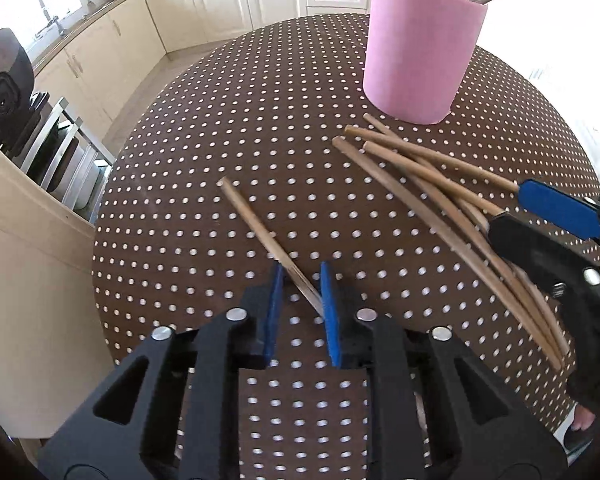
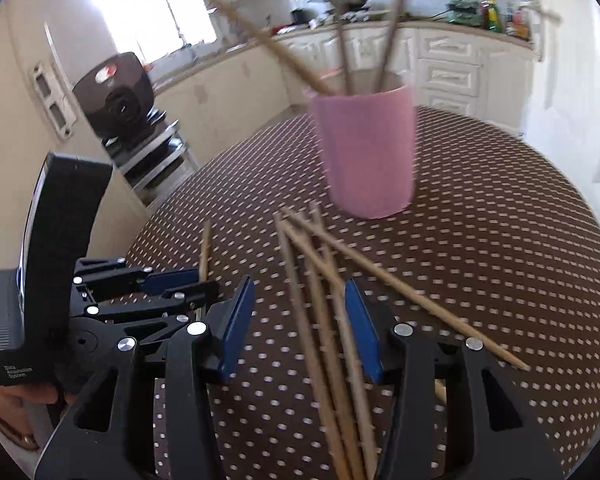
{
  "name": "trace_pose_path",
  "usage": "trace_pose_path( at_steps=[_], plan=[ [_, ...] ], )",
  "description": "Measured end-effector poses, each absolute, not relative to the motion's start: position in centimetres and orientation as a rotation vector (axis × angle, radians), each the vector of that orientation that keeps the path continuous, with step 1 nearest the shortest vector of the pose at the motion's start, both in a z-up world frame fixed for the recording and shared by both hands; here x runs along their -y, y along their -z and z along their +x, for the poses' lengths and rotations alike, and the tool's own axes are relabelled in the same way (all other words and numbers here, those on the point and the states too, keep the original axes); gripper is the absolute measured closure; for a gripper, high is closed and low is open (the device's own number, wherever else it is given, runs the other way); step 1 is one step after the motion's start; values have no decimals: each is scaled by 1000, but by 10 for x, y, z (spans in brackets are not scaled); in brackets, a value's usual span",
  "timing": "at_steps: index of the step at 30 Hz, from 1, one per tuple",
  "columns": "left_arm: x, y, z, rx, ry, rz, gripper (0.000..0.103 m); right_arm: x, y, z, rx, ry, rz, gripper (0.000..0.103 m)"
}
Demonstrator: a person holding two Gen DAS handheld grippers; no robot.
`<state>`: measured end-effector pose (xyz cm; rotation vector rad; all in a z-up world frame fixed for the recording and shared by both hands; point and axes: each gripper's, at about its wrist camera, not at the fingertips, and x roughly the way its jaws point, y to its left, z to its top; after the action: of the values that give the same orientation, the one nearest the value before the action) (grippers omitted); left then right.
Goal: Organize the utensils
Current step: 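Grasp a wooden chopstick with the left gripper while the right gripper grasps another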
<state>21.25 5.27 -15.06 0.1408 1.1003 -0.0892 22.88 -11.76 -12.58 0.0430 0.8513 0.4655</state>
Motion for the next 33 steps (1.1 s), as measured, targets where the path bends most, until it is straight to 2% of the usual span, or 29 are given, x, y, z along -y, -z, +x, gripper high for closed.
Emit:
trace_pose_path(
  at_steps=[3, 11, 21, 26, 29, 33],
  plan=[
    [-64, 151, 214, -1105, 114, 131, 88, 103, 129, 233, -875, -482, -14, 59],
    [-72, 155, 220, -1117, 150, 87, 88, 82, 140, 256, -971, -486, -76, 70],
    [-69, 158, 237, -1117, 164, 81, 88, 74, 147, 284, -1065, -493, -74, 72],
    [-63, 155, 242, -1117, 168, 61, 89, 65, 147, 292, -1087, -484, -90, 86],
    [-65, 155, 247, -1114, 172, 26, 94, 63, 148, 292, -1100, -485, -98, 96],
    [-68, 152, 247, -1104, 201, -18, 96, 60, 147, 292, -1095, -498, -78, 98]
  ],
)
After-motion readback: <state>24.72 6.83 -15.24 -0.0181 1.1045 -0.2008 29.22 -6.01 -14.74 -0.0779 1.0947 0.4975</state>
